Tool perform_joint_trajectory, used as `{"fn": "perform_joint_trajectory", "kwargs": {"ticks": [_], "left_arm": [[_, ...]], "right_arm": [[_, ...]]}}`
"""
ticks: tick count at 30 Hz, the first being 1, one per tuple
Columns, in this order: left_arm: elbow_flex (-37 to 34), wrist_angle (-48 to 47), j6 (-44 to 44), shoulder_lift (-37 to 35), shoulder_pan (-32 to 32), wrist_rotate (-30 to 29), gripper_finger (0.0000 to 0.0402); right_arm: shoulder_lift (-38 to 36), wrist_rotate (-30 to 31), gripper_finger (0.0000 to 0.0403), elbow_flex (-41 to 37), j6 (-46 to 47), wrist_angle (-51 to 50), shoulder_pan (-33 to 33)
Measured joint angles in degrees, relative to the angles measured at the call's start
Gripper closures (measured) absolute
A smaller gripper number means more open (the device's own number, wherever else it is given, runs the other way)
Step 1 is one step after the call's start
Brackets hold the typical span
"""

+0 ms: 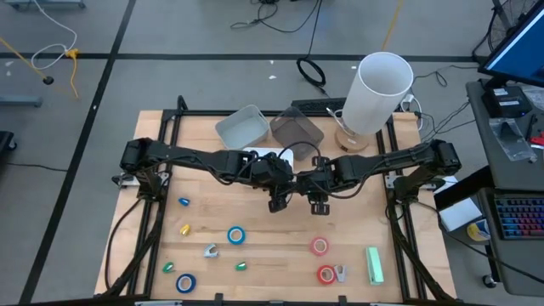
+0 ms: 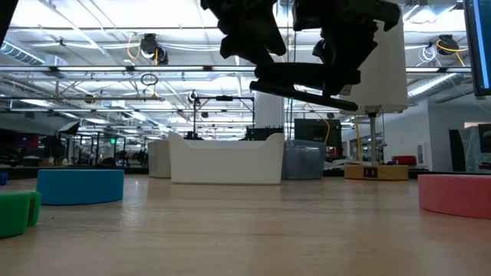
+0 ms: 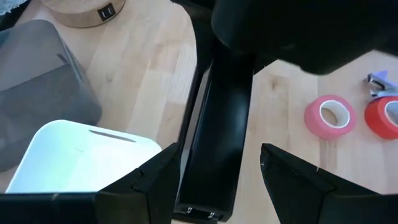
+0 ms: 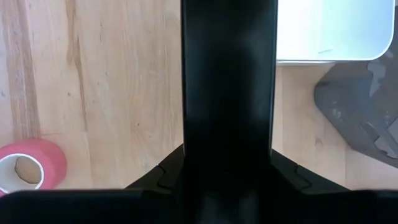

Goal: Pick and place Stapler, Stapler remover, tape
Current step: Put the large black stapler into the gray bin

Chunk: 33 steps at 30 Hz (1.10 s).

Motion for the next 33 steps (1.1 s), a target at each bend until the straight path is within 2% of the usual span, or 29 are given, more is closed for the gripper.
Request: {"fn": "perform_joint_trajectory", "kwargs": {"ticks": [12, 17, 21, 24, 33], "left_arm": [[0.0, -0.2, 3.6, 0.0, -0.2, -0.1, 0.0183], [0.0, -0.2, 3.3, 0.0, -0.2, -4.2, 0.0183], [0.0, -0.1, 3.1, -0.1, -0.2, -3.6, 0.0181], [0.0, -0.1, 2.5, -0.1, -0.2, -2.6, 0.0168], [0.0, -0.1, 2.3, -0.1, -0.2, -2.6, 0.0093]], "right_arm": [[0.0, 0.2, 0.0280, 0.0, -0.4, 0.0, 0.1], [0.0, 0.2, 0.0280, 0.0, -0.4, 0.6, 0.4], [0.0, 0.2, 0.0280, 0.0, -0.4, 1.0, 0.4], [0.0, 0.2, 0.0280, 0.0, -0.4, 1.0, 0.4], [0.0, 0.5, 0.0280, 0.0, 0.0, 1.1, 0.4]]}}
